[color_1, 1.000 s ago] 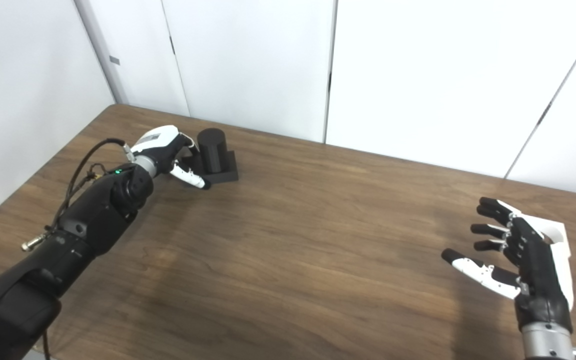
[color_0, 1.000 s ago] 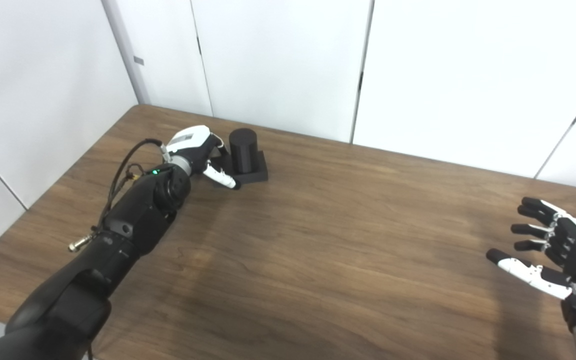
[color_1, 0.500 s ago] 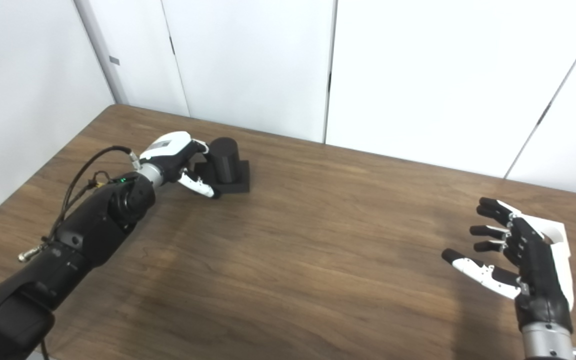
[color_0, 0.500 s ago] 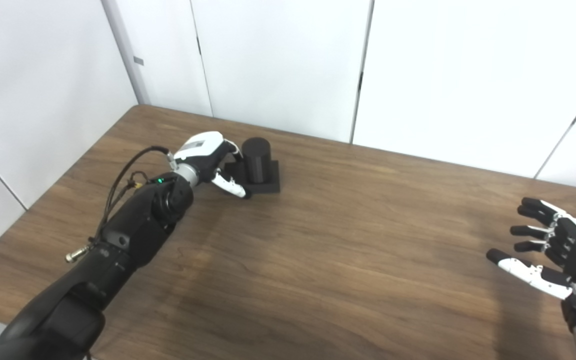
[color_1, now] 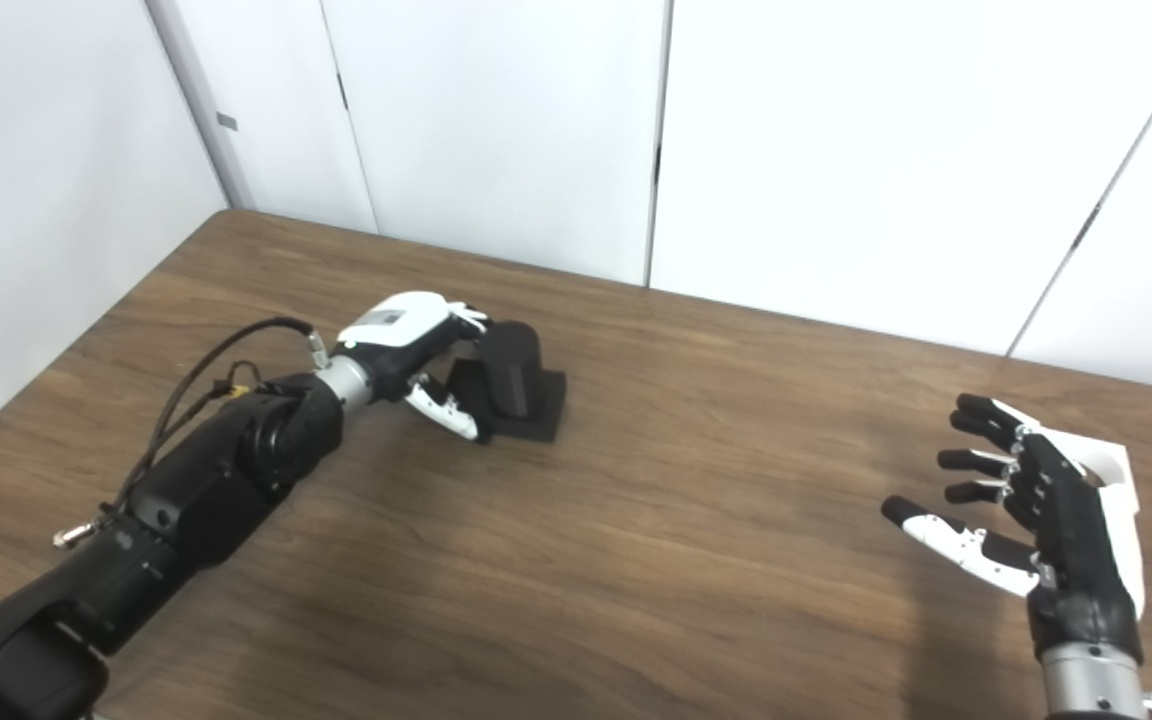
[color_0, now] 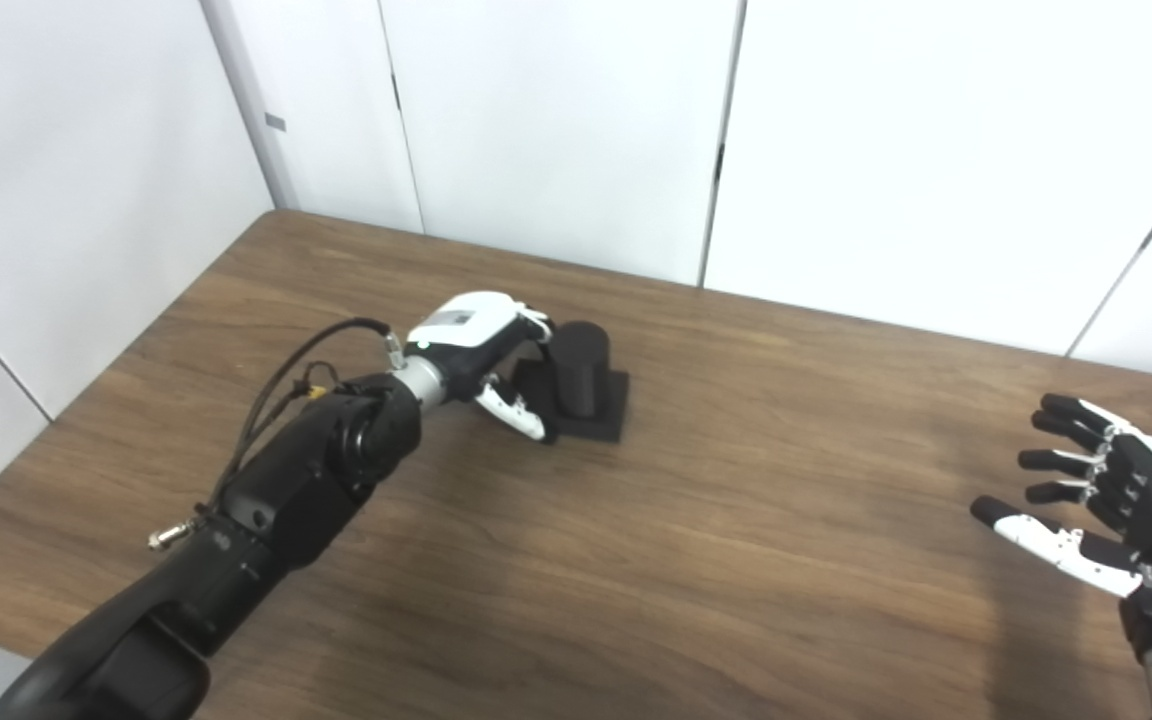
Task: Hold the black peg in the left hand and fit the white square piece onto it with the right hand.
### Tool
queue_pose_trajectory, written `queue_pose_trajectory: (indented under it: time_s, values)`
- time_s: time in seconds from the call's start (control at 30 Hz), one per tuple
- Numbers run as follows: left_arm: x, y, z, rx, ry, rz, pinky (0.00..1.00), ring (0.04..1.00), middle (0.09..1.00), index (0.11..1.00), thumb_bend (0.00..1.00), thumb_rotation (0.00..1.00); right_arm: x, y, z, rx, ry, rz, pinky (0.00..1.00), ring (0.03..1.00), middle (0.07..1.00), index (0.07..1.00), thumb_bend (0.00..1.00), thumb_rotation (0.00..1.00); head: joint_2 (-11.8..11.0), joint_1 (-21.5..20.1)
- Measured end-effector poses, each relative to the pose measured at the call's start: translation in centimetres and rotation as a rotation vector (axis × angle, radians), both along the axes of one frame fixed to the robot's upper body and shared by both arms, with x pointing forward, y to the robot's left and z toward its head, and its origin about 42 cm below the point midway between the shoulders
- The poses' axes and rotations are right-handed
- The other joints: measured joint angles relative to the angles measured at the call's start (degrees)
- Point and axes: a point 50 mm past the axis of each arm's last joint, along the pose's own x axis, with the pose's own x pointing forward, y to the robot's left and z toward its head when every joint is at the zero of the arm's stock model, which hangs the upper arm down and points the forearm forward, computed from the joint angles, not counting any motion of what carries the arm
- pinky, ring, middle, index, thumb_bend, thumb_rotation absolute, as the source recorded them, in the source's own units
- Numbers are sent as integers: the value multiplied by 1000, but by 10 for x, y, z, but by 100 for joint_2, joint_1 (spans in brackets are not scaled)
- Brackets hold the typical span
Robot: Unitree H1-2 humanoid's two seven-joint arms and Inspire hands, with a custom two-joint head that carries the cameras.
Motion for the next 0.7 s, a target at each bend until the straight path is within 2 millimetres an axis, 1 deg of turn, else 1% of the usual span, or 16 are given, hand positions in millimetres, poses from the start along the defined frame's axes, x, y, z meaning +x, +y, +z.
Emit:
queue_pose_trajectory:
  time_s: [0.13, 0.23, 0.37, 0.47, 0.7]
  values:
    - [-4, -12, 0, 2, 3, -39, 795, 942, 890, 486, 524, 61, 0, 0, 0, -5, -1, -1, 502, 631, 751, 748, 623, 0, 0, -18]
    - [-6, -19, -2, -13, 3, -71, 809, 942, 892, 485, 524, 60, 0, 0, 0, -4, -2, -1, 502, 634, 747, 744, 624, 0, 18, -70]
    - [-12, -30, -6, -35, -1, -128, 803, 942, 893, 486, 524, 61, 0, 1, 0, -5, -3, -1, 493, 625, 747, 743, 619, 0, 35, -106]
    - [-16, -44, -9, -58, 0, -174, 801, 950, 905, 488, 523, 63, 0, 1, 0, -7, -4, -1, 491, 619, 747, 746, 616, 0, 35, -114]
    - [-25, -77, -15, -97, -4, -292, 757, 947, 897, 489, 522, 65, 0, 1, 1, -8, -9, -1, 487, 620, 748, 748, 617, 0, 53, -141]
